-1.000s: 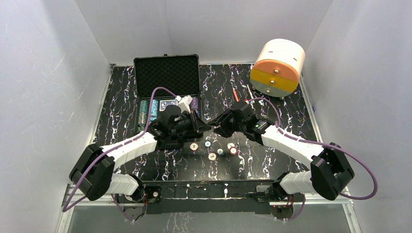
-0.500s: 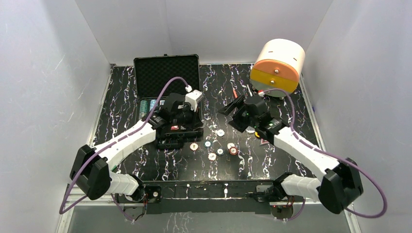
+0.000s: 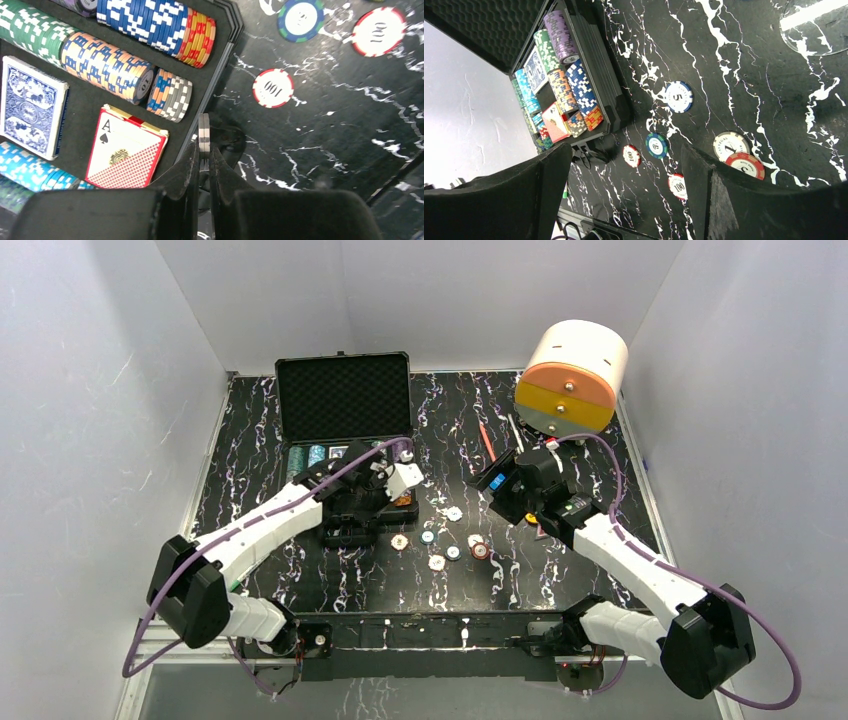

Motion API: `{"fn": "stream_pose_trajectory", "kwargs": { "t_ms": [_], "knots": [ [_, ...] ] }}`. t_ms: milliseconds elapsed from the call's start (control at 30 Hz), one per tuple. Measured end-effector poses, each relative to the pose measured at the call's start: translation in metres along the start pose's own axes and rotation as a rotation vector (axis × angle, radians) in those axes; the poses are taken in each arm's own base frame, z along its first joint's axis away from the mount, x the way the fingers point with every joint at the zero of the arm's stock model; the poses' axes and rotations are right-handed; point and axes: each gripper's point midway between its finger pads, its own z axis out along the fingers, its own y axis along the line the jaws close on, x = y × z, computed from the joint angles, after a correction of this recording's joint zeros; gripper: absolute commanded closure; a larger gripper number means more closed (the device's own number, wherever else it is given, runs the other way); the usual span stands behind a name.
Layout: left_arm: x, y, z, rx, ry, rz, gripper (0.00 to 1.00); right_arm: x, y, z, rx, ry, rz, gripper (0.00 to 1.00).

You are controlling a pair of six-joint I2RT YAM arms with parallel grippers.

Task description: Pack up texas hold em set

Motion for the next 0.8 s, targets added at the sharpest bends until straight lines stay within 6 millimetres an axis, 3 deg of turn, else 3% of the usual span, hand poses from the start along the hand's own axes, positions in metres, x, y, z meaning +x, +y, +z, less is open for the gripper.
{"fn": "stream_pose_trajectory", "kwargs": {
  "t_ms": [267,600,800],
  "knots": [
    [0.016,0.01,0.02,-0.012,0.107,0.095,1.0,0.0,-0.001,0.0,0.003,0.001,0.0,0.13],
    [0.007,0.026,0.026,-0.06,0.117,0.14,1.0,-0.001,-0.001,0.0,0.004,0.001,0.003,0.13],
    [0.011,0.031,0.032,-0.075,0.149,0.161,0.83,-0.001,-0.002,0.0,0.004,0.001,0.003,0.13]
  ]
}}
